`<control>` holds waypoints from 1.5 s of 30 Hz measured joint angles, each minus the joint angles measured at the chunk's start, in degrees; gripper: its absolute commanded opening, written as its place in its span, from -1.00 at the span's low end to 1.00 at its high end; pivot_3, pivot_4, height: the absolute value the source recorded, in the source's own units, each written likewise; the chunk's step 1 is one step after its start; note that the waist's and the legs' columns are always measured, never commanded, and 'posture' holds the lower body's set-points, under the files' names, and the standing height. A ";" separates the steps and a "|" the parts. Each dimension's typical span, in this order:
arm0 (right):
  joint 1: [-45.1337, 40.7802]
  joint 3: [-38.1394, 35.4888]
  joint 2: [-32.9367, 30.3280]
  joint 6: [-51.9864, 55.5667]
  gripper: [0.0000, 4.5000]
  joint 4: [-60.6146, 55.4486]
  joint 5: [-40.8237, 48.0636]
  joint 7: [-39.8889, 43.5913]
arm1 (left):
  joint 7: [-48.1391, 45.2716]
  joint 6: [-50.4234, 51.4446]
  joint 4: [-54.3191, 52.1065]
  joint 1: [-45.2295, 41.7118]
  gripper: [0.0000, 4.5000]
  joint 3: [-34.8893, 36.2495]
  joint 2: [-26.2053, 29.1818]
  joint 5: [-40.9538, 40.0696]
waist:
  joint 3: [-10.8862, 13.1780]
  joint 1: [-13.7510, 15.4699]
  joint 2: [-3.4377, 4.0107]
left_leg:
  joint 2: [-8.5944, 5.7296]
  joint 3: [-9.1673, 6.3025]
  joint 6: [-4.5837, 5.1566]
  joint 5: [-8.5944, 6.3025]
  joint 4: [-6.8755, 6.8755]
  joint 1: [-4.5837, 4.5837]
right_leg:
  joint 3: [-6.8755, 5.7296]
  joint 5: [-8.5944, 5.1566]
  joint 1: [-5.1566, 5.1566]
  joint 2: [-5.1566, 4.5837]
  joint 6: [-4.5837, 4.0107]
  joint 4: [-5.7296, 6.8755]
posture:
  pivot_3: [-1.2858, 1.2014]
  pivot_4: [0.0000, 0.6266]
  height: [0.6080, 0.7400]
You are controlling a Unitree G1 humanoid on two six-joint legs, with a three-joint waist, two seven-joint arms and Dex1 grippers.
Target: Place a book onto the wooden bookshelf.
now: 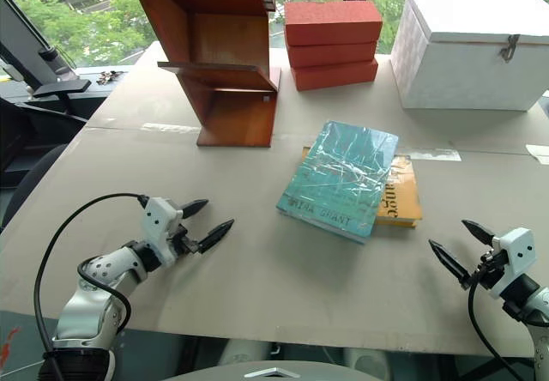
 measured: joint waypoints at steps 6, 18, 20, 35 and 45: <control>-0.18 0.00 -0.04 -0.18 1.00 0.24 -0.01 0.64 | -0.55 0.00 -0.04 0.31 0.95 0.13 0.14 -0.26 | -0.01 -0.02 0.01 | 0.00 0.00 0.00 0.00 0.00 0.01 | 0.00 0.00 0.00 0.00 0.00 0.00 | 0.03 -0.52 1.00; -0.22 -0.01 -0.04 -0.30 1.00 0.89 -0.05 0.93 | -1.50 0.00 0.08 0.23 0.95 0.15 0.47 -0.50 | -0.01 -0.01 0.02 | 0.00 0.00 0.00 0.00 0.00 0.01 | 0.00 0.00 0.01 0.00 0.00 0.00 | 0.03 -0.52 1.00; -0.24 -0.03 -0.09 -0.38 1.00 1.33 -0.05 0.93 | -1.68 0.00 0.24 0.02 0.95 0.15 0.48 -0.50 | -0.01 -0.01 0.02 | 0.00 0.00 0.00 0.00 0.00 0.01 | 0.01 0.00 0.01 0.00 0.01 0.00 | 0.03 -0.52 1.00; -24.75 3.75 -3.76 9.37 1.00 2.53 -5.78 -13.73 | -13.83 2.92 0.82 -8.99 0.95 0.39 8.52 -6.02 | 0.00 -0.42 0.01 | 0.01 -0.02 0.00 0.00 0.16 0.04 | 0.05 0.05 -0.01 0.09 -0.06 0.16 | 0.03 -0.52 1.00; -44.29 16.37 -0.10 10.58 -0.78 20.62 -14.59 -14.69 | -26.46 6.89 1.55 -17.62 1.00 1.25 16.43 -12.74 | 0.04 -0.68 0.01 | 0.00 -0.03 0.00 0.00 0.07 -0.16 | 0.06 0.07 -0.07 0.12 -0.11 -0.03 | 0.03 -0.52 1.00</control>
